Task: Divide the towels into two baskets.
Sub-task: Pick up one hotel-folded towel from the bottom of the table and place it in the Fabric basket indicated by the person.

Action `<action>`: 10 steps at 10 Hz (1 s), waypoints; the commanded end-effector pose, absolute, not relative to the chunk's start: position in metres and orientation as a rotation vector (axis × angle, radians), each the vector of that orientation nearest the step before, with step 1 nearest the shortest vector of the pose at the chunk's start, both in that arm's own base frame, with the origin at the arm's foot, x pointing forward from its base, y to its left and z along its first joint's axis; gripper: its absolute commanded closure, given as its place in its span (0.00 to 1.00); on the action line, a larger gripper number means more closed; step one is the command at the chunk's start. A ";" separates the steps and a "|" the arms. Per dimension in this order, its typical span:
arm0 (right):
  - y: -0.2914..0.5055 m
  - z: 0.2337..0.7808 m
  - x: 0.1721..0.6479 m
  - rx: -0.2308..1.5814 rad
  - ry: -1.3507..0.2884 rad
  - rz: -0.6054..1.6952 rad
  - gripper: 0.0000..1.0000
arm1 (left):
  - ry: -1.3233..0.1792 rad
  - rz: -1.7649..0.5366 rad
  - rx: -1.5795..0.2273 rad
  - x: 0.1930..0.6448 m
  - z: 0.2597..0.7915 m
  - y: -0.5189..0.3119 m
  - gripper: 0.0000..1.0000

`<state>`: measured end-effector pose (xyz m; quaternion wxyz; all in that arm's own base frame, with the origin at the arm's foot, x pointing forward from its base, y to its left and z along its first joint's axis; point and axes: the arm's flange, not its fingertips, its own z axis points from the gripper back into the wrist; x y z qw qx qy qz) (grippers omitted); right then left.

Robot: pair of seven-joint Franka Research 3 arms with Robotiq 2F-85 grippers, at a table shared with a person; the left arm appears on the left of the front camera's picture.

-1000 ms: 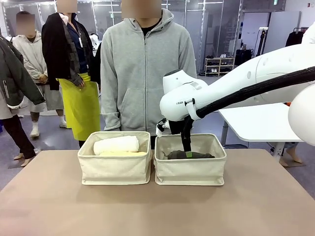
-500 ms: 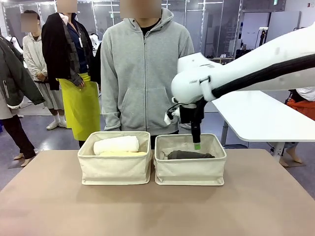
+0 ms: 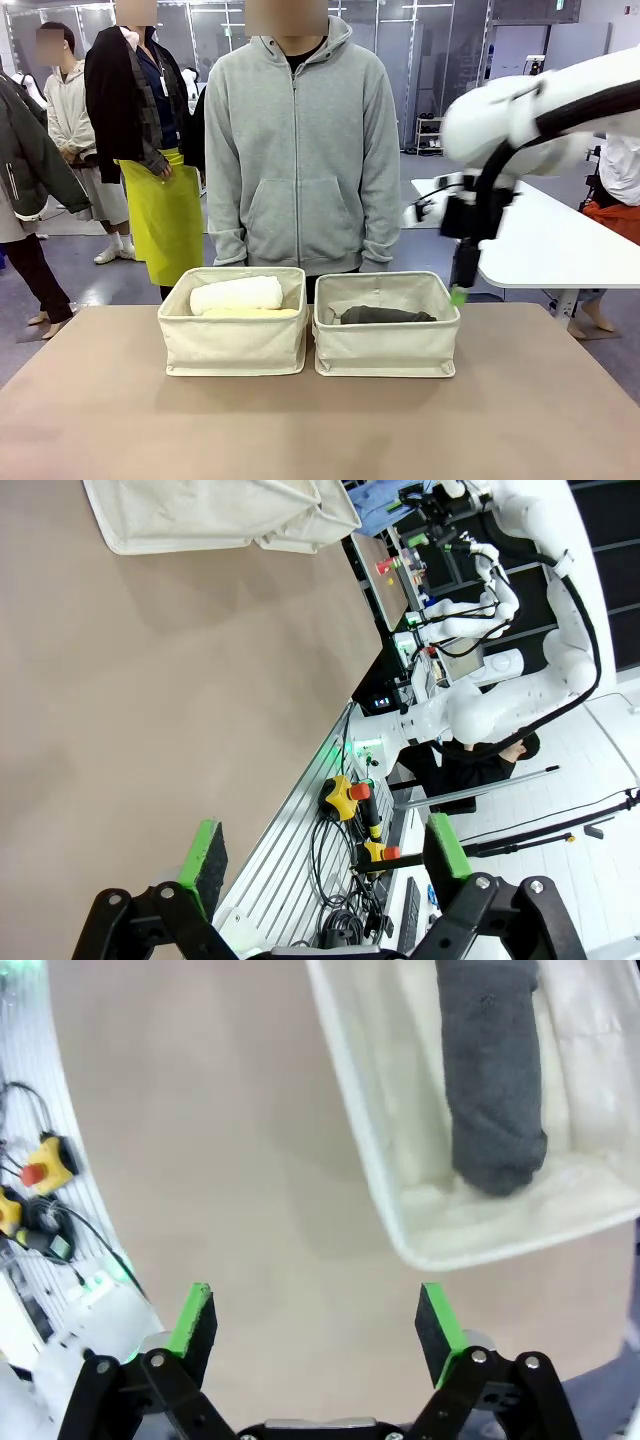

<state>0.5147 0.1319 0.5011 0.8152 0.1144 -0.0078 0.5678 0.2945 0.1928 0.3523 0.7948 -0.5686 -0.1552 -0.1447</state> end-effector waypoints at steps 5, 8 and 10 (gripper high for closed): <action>-0.052 0.480 0.429 0.856 -0.281 0.767 0.00 | -0.337 -0.320 -1.216 0.291 0.355 0.194 0.00; -0.160 0.417 0.373 1.107 -0.458 0.426 0.00 | -0.337 -0.320 -1.216 0.291 0.355 0.194 0.00; -0.210 0.379 0.357 1.254 -0.474 0.279 0.00 | -0.337 -0.320 -1.216 0.291 0.355 0.194 0.00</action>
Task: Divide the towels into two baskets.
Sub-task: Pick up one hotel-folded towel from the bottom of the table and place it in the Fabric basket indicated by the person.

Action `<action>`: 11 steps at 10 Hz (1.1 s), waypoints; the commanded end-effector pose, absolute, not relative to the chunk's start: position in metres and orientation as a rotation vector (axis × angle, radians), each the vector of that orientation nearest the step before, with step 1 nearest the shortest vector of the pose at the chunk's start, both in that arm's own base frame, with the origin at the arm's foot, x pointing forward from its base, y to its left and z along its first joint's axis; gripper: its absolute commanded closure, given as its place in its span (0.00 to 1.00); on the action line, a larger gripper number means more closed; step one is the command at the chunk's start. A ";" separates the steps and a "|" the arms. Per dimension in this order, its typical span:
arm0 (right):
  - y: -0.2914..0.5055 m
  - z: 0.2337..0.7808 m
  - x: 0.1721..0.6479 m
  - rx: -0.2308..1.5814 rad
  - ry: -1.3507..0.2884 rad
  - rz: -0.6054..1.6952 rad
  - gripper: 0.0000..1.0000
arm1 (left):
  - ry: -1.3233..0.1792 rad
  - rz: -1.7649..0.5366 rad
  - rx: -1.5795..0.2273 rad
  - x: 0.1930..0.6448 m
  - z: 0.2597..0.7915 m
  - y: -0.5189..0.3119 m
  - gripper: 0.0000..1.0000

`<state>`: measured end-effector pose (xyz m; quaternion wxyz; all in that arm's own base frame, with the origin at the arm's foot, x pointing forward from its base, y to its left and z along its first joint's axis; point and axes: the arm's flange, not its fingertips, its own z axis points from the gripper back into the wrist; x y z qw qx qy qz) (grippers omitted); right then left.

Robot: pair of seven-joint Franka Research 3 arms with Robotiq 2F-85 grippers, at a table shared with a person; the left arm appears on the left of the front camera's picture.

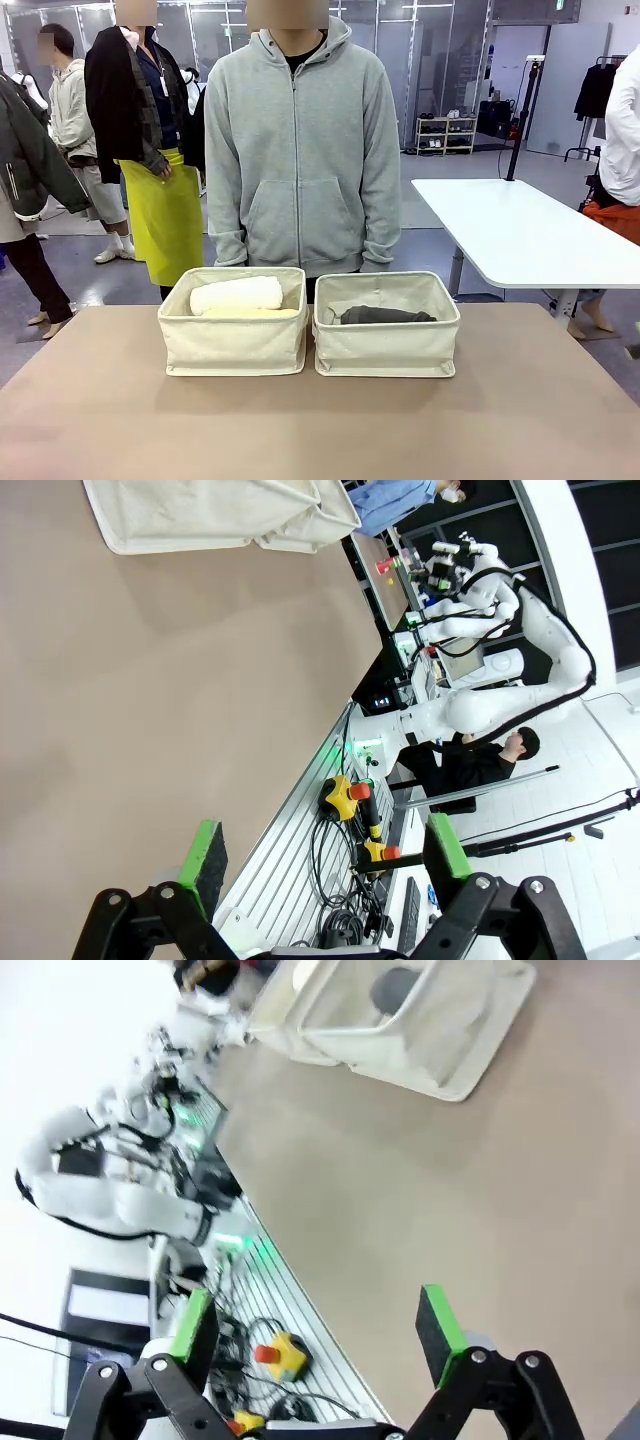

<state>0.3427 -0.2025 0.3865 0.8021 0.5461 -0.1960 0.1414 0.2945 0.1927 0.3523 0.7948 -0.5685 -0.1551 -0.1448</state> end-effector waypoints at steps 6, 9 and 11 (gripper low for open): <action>-0.229 0.328 0.349 1.340 -0.400 0.148 0.00 | -0.337 -0.320 -1.216 0.291 0.355 0.194 0.00; -0.229 0.328 0.349 1.340 -0.400 0.148 0.00 | -0.337 -0.320 -1.216 0.291 0.355 0.194 0.00; -0.229 0.328 0.349 1.340 -0.400 0.148 0.00 | -0.337 -0.320 -1.216 0.291 0.355 0.194 0.00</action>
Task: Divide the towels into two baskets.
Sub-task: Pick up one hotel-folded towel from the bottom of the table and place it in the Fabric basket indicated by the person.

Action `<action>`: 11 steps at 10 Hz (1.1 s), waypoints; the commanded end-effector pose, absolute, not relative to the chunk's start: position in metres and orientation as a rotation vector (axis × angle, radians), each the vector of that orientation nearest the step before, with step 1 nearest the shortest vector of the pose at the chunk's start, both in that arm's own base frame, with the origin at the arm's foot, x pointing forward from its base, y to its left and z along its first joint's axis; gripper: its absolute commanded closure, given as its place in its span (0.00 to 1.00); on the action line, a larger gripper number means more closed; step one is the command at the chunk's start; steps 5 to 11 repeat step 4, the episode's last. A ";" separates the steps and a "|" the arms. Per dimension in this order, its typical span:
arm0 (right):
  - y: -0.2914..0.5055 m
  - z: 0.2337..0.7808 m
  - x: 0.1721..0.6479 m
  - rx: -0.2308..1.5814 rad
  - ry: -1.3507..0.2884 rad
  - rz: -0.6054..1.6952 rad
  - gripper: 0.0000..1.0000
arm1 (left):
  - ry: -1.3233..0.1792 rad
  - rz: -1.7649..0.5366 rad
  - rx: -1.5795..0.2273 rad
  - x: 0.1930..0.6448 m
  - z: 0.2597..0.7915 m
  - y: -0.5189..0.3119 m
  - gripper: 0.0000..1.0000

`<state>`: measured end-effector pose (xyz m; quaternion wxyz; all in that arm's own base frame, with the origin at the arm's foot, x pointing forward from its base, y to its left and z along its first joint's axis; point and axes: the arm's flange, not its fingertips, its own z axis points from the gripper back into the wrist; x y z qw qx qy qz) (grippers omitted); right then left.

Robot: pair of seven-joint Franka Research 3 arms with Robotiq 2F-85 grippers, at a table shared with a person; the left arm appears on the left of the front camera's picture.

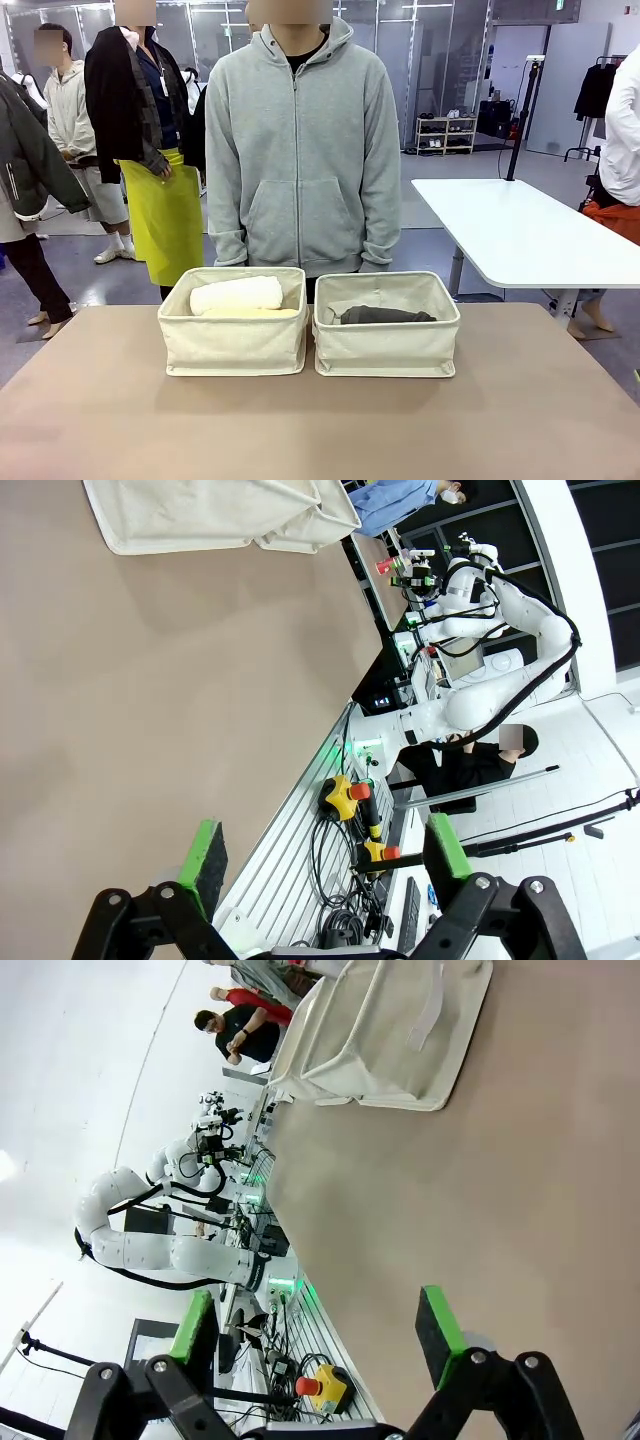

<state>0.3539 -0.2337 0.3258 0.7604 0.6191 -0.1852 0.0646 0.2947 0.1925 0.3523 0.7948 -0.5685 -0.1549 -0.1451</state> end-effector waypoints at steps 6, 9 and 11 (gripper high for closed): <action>-0.229 0.328 0.349 1.340 -0.400 0.148 0.00 | -0.337 -0.320 -1.216 0.291 0.355 0.194 0.00; -0.229 0.328 0.349 1.340 -0.400 0.148 0.00 | -0.337 -0.320 -1.216 0.291 0.355 0.194 0.00; -0.229 0.328 0.349 1.340 -0.400 0.148 0.00 | -0.337 -0.320 -1.216 0.291 0.355 0.194 0.00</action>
